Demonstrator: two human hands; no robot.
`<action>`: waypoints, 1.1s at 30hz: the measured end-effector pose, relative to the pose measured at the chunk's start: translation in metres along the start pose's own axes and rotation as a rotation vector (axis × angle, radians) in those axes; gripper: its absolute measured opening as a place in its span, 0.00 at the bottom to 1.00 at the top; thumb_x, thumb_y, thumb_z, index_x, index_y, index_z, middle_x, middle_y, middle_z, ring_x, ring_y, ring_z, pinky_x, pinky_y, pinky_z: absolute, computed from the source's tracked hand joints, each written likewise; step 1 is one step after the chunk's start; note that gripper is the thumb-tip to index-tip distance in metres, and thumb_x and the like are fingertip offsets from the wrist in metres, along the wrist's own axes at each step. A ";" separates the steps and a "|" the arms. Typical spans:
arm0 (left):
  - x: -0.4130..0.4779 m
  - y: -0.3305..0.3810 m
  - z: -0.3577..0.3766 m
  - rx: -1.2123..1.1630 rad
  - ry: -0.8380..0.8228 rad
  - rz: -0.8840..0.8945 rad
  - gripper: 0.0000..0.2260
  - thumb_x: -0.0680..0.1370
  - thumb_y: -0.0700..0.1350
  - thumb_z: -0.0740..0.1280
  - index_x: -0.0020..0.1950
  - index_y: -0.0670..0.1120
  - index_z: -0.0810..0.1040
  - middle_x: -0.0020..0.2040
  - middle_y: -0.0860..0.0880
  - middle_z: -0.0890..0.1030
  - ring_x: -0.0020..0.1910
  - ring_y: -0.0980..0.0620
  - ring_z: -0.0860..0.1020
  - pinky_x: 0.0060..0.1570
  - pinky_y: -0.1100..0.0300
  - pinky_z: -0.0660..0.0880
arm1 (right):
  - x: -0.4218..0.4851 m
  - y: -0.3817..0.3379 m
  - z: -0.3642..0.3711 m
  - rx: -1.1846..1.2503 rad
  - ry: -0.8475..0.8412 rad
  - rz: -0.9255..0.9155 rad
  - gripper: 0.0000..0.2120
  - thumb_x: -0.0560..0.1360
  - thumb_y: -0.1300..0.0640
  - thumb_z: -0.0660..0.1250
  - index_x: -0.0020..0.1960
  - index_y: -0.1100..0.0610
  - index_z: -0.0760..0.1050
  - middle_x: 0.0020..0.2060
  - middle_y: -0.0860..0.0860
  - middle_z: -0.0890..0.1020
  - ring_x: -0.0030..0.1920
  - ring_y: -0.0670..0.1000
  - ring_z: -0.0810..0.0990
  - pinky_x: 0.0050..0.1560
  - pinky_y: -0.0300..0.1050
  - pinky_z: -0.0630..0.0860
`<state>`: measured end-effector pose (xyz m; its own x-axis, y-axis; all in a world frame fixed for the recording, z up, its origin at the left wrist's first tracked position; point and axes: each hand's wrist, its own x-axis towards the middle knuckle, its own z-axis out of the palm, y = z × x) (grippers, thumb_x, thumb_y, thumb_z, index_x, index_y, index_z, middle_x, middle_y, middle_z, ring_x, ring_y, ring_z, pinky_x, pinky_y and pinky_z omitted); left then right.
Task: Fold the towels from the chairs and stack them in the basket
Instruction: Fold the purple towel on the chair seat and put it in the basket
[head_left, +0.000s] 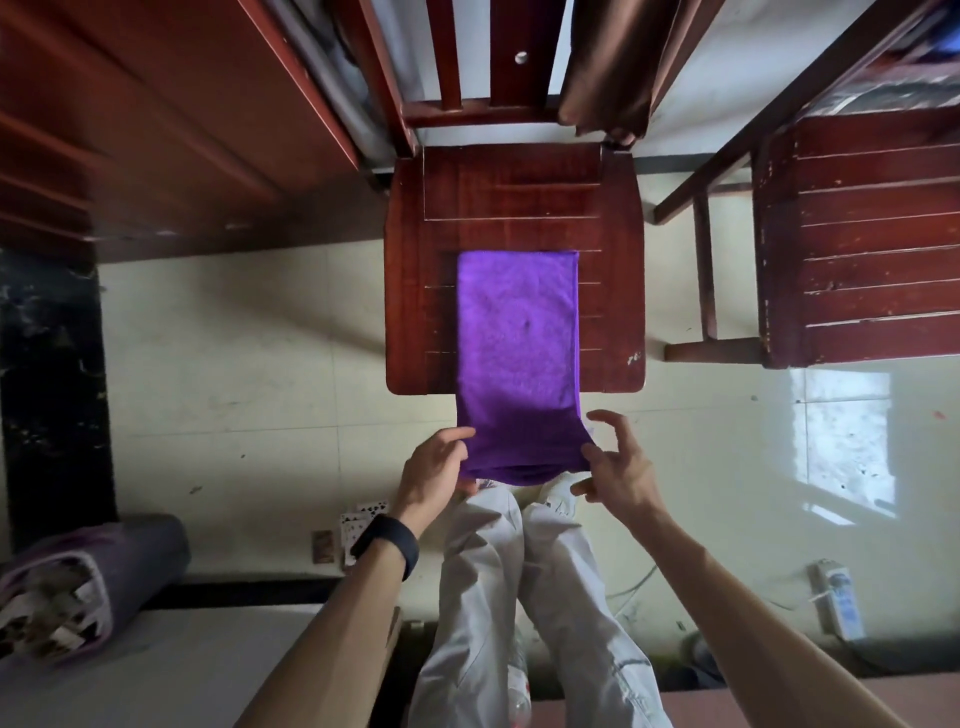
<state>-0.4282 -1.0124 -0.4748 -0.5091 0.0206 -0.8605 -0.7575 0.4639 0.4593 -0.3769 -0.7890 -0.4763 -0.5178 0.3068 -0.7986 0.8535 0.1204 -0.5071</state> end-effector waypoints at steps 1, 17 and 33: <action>0.004 0.006 -0.005 -0.007 -0.036 -0.013 0.14 0.76 0.44 0.61 0.57 0.53 0.81 0.52 0.45 0.83 0.31 0.51 0.83 0.29 0.67 0.69 | 0.004 -0.006 -0.002 -0.026 -0.018 0.003 0.15 0.78 0.63 0.59 0.57 0.45 0.75 0.35 0.54 0.86 0.29 0.56 0.85 0.31 0.46 0.80; 0.130 0.116 -0.046 0.042 -0.021 0.218 0.26 0.73 0.67 0.64 0.56 0.47 0.80 0.53 0.45 0.83 0.51 0.49 0.80 0.58 0.42 0.75 | 0.125 -0.117 -0.004 -0.061 0.101 -0.190 0.17 0.77 0.39 0.65 0.46 0.53 0.77 0.36 0.45 0.79 0.40 0.50 0.76 0.41 0.46 0.72; 0.197 0.131 -0.012 0.297 0.338 0.201 0.19 0.83 0.55 0.56 0.52 0.43 0.78 0.57 0.38 0.82 0.56 0.35 0.78 0.51 0.51 0.72 | 0.184 -0.125 0.037 -0.308 0.400 -0.111 0.17 0.84 0.45 0.50 0.55 0.58 0.68 0.50 0.67 0.82 0.51 0.70 0.78 0.46 0.53 0.67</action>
<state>-0.6325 -0.9579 -0.5821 -0.7747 -0.1301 -0.6188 -0.5062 0.7140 0.4837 -0.5807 -0.7823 -0.5722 -0.5941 0.6064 -0.5285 0.8040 0.4263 -0.4146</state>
